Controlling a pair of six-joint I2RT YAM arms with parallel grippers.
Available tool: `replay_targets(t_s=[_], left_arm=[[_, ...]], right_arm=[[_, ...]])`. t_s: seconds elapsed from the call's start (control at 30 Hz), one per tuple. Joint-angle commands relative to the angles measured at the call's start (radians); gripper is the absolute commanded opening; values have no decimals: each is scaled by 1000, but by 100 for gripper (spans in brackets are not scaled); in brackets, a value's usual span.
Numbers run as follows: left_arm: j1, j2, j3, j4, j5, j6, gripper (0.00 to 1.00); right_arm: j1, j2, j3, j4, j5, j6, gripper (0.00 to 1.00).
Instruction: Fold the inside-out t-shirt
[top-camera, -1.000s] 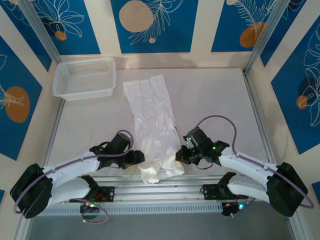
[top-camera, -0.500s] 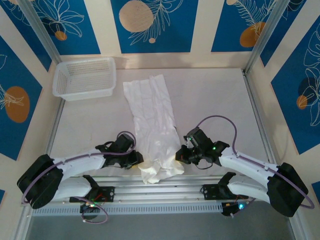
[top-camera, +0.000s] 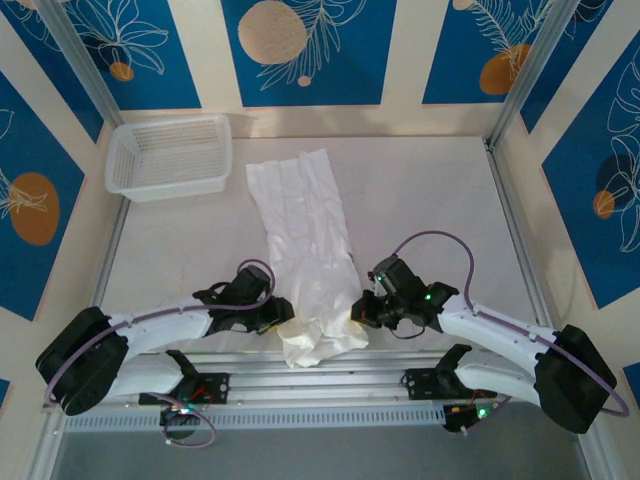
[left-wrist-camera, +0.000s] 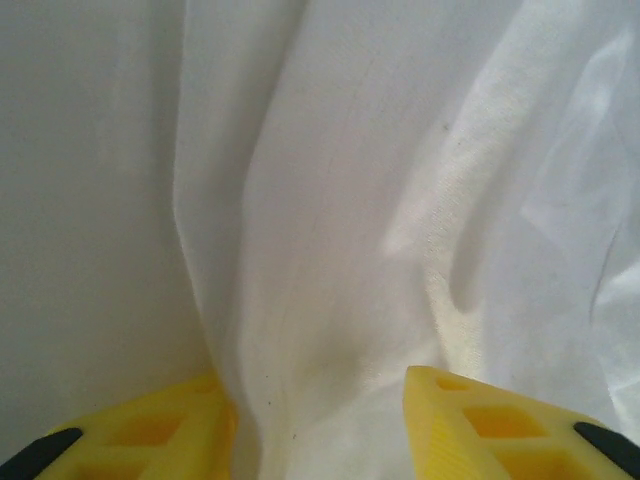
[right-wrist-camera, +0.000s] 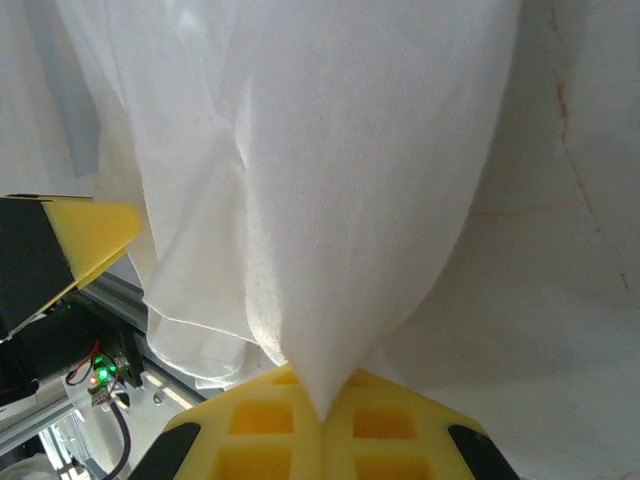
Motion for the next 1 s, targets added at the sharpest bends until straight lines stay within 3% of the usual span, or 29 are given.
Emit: replay_targets(t_s=[0.0, 0.13, 0.27, 0.4, 0.5, 0.57, 0.7, 0.87, 0.97], left_arm=[[-10, 8, -6, 22, -27, 2, 30], [-12, 3, -4, 56, 1, 36, 0], [-28, -61, -15, -10, 7, 84, 0], [-76, -191, -21, -77, 21, 90, 0], [-100, -322, 18, -185, -53, 93, 0], [-100, -412, 43, -235, -133, 103, 0], [-71, -497, 114, -302, -303, 101, 0], [25, -378, 285, -286, -440, 250, 0], [180, -231, 374, -206, -326, 319, 0]], right_arm=[[5, -6, -12, -9, 30, 18, 0], [7, -22, -42, -5, 49, 31, 0], [17, -111, -101, -39, 53, 45, 0], [81, -328, -109, -171, 89, 82, 0], [89, -497, -61, -276, 131, 118, 0], [75, -528, -16, -294, 154, 116, 0], [-10, -383, 141, -265, 139, 11, 0], [-120, -84, 396, -172, 167, -131, 0], [-210, 79, 534, -115, 134, -159, 0]])
